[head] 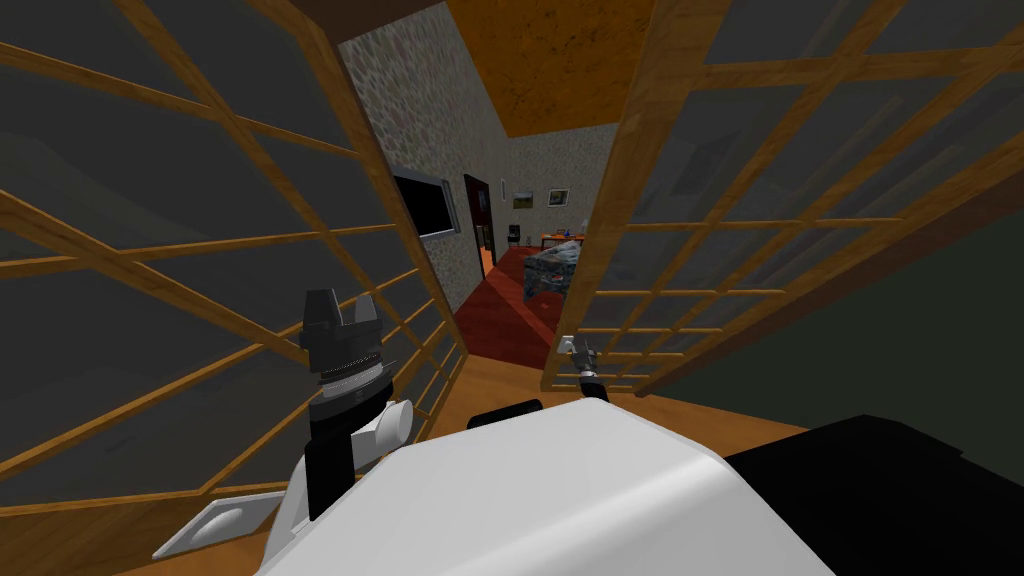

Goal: Pull the door open

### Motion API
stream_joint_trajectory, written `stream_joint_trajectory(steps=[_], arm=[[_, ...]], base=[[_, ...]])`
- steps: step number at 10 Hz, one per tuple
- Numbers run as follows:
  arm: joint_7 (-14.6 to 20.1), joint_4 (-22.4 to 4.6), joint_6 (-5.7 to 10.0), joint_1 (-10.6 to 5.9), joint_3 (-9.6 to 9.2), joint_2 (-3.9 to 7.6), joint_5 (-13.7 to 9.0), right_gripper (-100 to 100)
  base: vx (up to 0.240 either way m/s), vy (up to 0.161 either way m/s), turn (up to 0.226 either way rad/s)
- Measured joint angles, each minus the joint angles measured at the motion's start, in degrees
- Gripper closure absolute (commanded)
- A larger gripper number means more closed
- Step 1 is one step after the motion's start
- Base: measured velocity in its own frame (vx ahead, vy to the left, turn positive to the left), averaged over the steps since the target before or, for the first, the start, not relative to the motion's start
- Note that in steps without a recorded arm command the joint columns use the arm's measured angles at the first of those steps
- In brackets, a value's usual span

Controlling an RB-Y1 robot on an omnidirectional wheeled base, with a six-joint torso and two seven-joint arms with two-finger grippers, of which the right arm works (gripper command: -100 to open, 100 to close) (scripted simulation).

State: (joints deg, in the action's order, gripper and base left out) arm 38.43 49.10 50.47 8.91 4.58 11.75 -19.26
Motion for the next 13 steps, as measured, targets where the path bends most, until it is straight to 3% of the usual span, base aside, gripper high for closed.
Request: stream_joint_trajectory(steps=[1,4,5,6,8,11,12,13], arm=[[1.25,-1.58,0.32,-0.98,-0.3,-0.05,-0.65,-100],[4.83,-2.08,0.8,-0.98,-1.11,-0.22,-2.22,-100],[5.19,-0.81,0.25,-0.11,-1.16,-0.2,-2.38,-100],[6.39,-1.82,0.77,-0.49,-1.51,-0.41,-3.01,-100],[8.1,0.52,-0.96,0.25,-1.81,-0.73,-4.35,-100],[13.09,-1.23,-0.52,-0.87,-2.92,-0.35,-6.64,-100],[14.02,0.71,-1.32,0.16,-3.1,-0.72,-7.2,-100],[15.33,1.33,-2.09,0.17,-3.38,-0.85,-8.05,-100]], base=[[-0.04,-0.003,0.024],[-0.04,-0.005,0.038],[-0.032,-0.006,0.046],[-0.041,-0.007,0.026],[-0.054,-0.013,0.045],[-0.063,-0.017,0.057],[-0.063,-0.008,0.01],[-0.049,-0.01,0.022]])
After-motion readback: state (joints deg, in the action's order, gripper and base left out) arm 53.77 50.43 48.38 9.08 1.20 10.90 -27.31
